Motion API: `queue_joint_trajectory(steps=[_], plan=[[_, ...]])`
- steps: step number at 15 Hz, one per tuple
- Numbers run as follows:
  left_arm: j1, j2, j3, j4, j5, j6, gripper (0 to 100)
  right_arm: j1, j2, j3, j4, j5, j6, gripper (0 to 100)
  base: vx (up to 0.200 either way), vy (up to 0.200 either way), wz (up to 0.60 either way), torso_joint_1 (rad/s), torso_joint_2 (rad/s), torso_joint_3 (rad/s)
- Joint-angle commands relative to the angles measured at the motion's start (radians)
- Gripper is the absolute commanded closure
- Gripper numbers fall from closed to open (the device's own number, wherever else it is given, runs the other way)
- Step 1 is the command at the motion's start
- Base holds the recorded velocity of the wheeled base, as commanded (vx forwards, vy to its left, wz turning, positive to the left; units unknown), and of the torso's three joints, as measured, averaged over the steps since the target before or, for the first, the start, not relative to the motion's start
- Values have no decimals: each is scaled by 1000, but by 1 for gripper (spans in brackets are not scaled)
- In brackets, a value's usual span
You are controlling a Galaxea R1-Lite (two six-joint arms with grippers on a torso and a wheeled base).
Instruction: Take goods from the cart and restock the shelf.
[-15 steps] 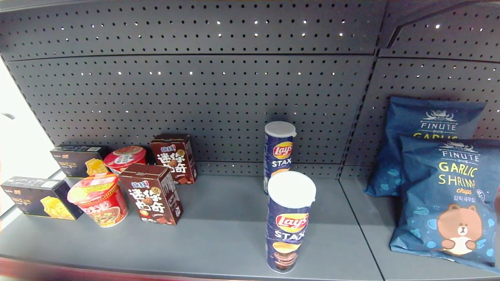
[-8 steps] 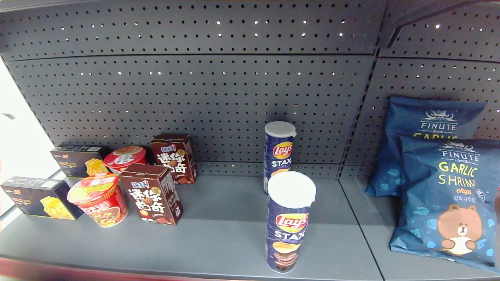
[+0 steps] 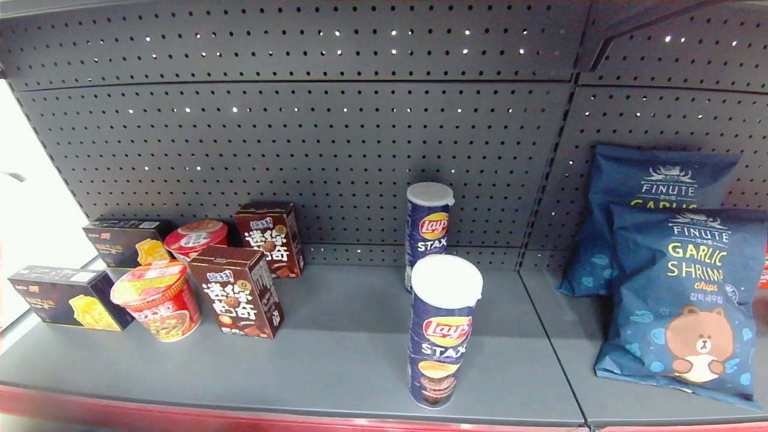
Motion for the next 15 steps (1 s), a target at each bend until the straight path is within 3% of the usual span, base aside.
queue_joint_trajectory(steps=[1, 4, 11, 13, 15], plan=[[0, 3, 0, 3, 4, -6, 0, 1, 4, 0, 0, 0, -1, 0, 0, 0, 0, 0, 0, 0], [0, 3, 0, 3, 9, -32, 0, 1, 4, 0, 0, 0, 0, 0, 0, -67, 0, 1, 2, 1], [0, 3, 0, 3, 12, -37, 0, 1, 4, 0, -2, 0, 0, 0, 0, 0, 0, 0, 0, 0], [0, 3, 0, 3, 12, -35, 0, 1, 4, 0, -2, 0, 0, 0, 0, -200, 0, 0, 2, 2], [0, 3, 0, 3, 12, -37, 0, 1, 4, 0, -2, 0, 0, 0, 0, 0, 0, 0, 0, 0]])
